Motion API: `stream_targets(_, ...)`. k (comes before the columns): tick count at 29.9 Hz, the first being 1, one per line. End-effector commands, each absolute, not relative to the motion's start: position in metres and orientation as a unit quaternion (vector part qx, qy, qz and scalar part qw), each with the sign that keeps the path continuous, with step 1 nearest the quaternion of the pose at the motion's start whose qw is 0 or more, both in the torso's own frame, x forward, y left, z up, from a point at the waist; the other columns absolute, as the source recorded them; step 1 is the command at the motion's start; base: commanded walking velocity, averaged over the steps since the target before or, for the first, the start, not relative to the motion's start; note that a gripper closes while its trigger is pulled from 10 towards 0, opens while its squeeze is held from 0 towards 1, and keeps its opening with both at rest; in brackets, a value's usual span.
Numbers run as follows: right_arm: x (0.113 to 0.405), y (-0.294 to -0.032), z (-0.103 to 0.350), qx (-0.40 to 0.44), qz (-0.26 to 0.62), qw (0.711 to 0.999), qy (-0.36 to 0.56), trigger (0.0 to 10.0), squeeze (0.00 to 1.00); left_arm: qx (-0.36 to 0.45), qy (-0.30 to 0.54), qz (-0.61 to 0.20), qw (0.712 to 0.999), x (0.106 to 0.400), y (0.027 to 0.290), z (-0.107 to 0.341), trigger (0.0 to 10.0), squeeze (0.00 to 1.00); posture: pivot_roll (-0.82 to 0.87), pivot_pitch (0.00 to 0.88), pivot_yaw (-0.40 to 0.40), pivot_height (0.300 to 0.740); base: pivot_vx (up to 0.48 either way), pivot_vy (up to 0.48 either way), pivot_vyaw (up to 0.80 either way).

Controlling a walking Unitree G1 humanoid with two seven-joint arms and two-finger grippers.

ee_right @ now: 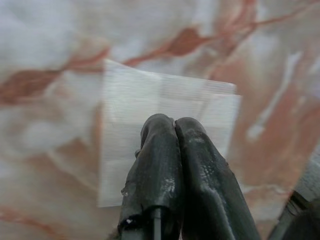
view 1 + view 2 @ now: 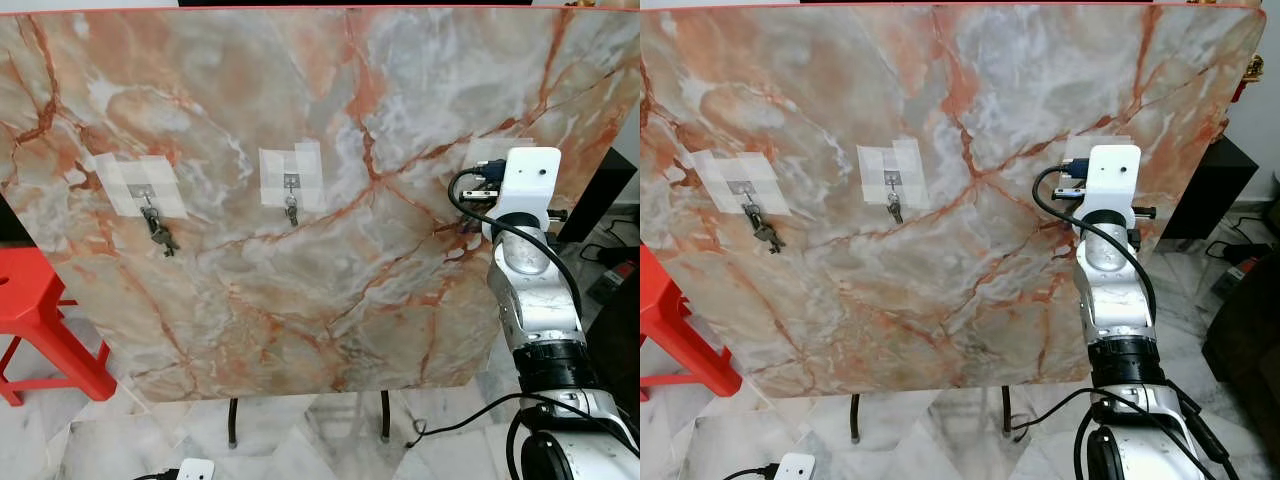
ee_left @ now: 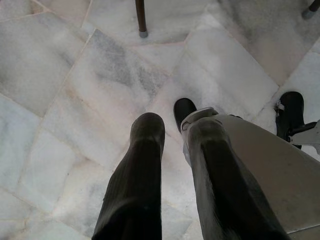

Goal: Hang keys on a hook

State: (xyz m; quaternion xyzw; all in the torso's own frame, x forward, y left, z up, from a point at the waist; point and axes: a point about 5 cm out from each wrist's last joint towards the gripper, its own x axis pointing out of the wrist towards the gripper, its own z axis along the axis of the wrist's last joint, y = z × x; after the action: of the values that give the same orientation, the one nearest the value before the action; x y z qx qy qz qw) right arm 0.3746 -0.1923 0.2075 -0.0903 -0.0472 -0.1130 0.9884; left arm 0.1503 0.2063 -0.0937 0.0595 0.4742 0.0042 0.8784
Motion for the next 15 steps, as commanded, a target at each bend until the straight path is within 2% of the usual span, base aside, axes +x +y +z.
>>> stream_targets(1,0.3781,-0.1901,0.2196,-0.093,-0.103,0.988,-0.064,10.0,0.00,0.061,0.492,0.004,0.869,0.1416,0.2066,-0.0975,10.0,0.00,-0.05,0.000,-0.006,0.740,0.000,0.000,0.00)
stream_targets(15,0.3839,-0.1871,0.2141,-0.119,-0.091,0.988,-0.036,10.0,0.00,0.063,0.490,0.003,0.869,0.1425,0.2068,-0.0970,10.0,0.00,-0.05,0.000,0.004,0.740,0.000,0.000,0.00)
